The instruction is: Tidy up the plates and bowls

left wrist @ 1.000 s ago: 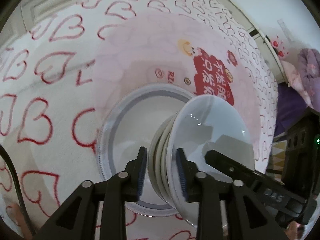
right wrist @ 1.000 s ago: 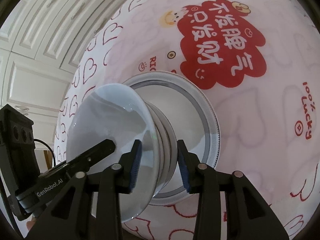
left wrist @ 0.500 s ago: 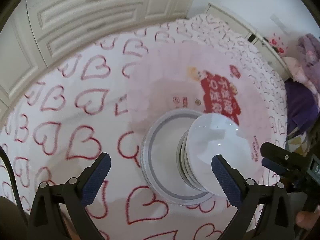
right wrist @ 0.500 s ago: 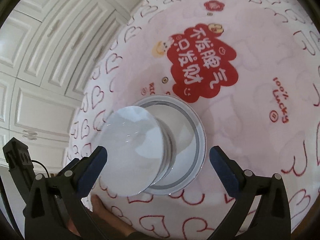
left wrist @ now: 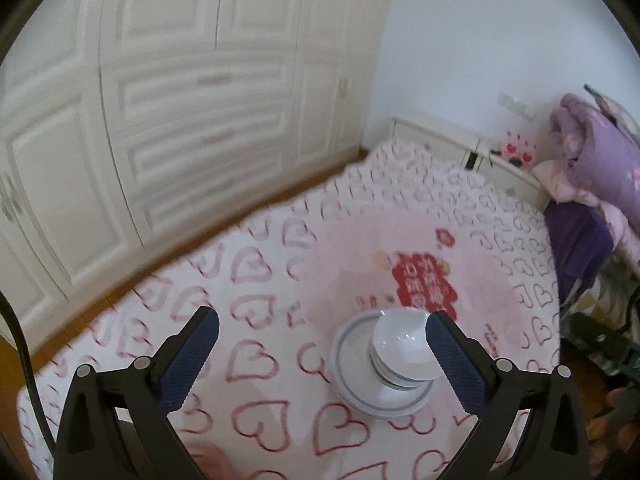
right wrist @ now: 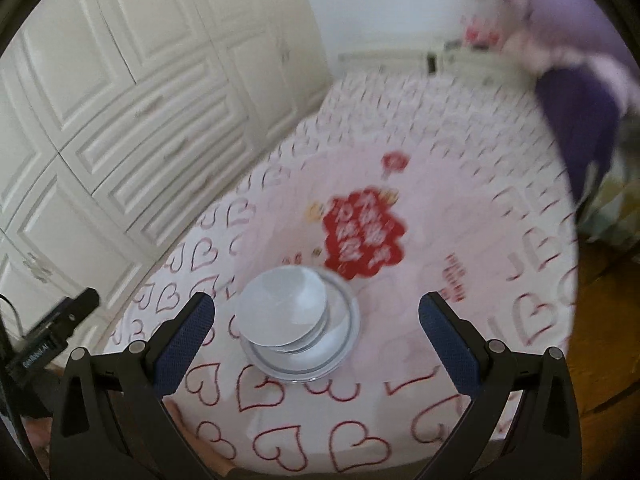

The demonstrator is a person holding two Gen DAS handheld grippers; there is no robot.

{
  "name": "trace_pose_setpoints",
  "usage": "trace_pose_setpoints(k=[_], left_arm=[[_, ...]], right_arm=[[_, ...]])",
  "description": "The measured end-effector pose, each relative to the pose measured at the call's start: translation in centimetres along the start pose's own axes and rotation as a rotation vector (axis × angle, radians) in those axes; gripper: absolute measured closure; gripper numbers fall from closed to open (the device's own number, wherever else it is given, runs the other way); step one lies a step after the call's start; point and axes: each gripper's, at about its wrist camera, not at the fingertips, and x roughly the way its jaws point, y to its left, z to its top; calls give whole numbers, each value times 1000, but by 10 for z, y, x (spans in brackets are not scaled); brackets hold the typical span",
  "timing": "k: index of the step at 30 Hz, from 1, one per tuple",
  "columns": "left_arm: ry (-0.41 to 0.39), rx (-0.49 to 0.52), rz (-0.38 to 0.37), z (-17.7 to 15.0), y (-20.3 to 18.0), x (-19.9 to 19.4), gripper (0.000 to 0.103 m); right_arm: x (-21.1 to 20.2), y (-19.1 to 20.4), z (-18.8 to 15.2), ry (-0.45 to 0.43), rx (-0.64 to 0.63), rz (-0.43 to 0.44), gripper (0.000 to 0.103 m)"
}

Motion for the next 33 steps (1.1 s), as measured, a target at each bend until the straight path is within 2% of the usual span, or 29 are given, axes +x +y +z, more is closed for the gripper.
trace_pose_setpoints(k=[8, 14, 21, 27, 33], left_arm=[[-222, 98, 58, -60, -15, -114, 1], [-320, 139, 58, -113, -30, -177, 1], [-331, 150, 31, -170, -36, -218, 1], [-287, 146, -23, -195, -33, -234, 1], [-261, 137, -61, -199, -25, -235, 1]], right_arm=[[-101, 31, -22, -249, -107, -120, 0], [-143, 48, -47, -330, -141, -172, 0], [-164, 55, -70, -346, -139, -185, 0], [-164, 43, -76, -318, -91, -208, 0], [-164, 37, -78, -311, -74, -233, 0]])
